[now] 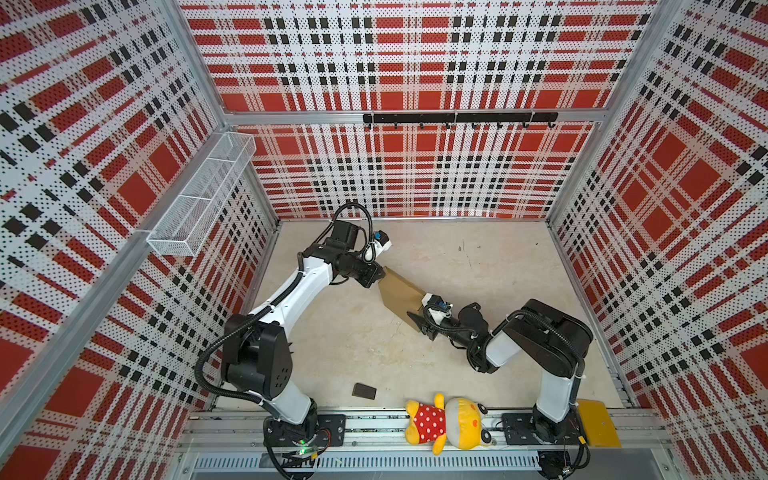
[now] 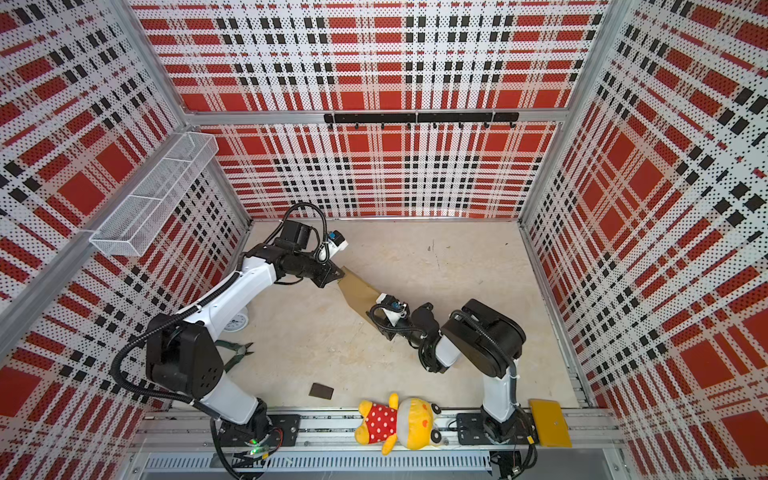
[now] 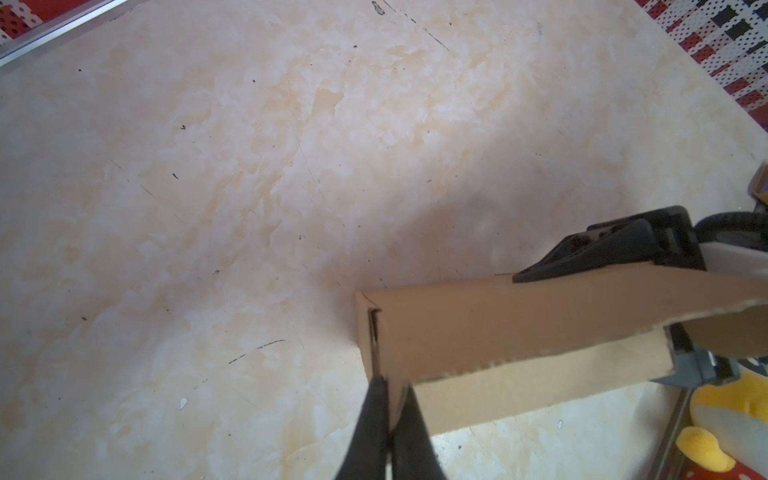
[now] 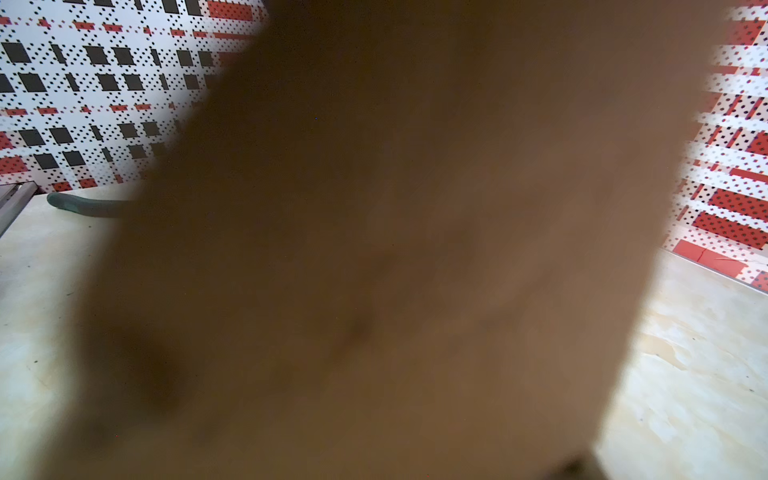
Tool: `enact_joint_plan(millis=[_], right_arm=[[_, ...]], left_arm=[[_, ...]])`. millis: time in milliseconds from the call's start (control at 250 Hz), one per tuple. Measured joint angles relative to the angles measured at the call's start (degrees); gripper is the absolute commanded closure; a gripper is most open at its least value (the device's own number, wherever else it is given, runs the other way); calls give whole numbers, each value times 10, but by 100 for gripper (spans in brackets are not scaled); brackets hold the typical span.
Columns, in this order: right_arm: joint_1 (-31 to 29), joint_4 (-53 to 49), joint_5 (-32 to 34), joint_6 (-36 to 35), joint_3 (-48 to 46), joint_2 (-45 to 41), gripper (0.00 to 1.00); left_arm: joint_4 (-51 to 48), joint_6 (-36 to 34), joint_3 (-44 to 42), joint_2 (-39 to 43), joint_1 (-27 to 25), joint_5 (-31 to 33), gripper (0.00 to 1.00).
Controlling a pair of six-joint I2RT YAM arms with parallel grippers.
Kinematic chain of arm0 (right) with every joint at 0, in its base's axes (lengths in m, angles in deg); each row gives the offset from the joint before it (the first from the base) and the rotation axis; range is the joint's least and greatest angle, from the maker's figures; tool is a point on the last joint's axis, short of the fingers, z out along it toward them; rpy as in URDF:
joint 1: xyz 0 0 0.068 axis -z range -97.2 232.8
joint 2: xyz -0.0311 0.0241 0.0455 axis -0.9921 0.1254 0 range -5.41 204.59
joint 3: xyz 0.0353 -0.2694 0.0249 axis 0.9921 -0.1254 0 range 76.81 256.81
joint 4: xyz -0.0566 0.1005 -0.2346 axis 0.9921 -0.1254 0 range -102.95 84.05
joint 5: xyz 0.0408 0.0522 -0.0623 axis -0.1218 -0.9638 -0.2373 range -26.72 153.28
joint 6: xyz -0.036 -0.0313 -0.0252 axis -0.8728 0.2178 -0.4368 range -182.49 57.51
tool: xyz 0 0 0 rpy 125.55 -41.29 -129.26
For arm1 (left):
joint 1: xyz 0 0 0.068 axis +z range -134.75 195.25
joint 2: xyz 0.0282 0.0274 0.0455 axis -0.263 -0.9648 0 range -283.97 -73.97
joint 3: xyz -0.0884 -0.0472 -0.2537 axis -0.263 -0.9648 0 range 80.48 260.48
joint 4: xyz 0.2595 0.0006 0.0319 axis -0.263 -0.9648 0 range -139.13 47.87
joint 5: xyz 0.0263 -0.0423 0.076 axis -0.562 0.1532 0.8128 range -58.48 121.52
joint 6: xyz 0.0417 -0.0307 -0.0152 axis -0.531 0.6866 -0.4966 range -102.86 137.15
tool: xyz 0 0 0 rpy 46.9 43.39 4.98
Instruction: Fold the paper box
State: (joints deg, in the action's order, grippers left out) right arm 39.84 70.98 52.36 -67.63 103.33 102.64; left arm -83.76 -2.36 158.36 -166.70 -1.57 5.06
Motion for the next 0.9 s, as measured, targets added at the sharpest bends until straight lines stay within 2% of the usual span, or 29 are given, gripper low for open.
enact_joint_plan(millis=[372, 544, 764, 900], right_arm=[[3, 1, 5, 15, 0, 0, 49], [3, 5, 16, 17, 0, 3, 43], [5, 6, 28, 16, -9, -1, 27], [6, 5, 38, 16, -27, -23, 22]], left_arm=[[37, 43, -14, 0, -13, 12, 95], [56, 58, -18, 0, -26, 37, 95], [68, 66, -22, 0, -30, 53, 95], [75, 68, -24, 0, -30, 56, 94]])
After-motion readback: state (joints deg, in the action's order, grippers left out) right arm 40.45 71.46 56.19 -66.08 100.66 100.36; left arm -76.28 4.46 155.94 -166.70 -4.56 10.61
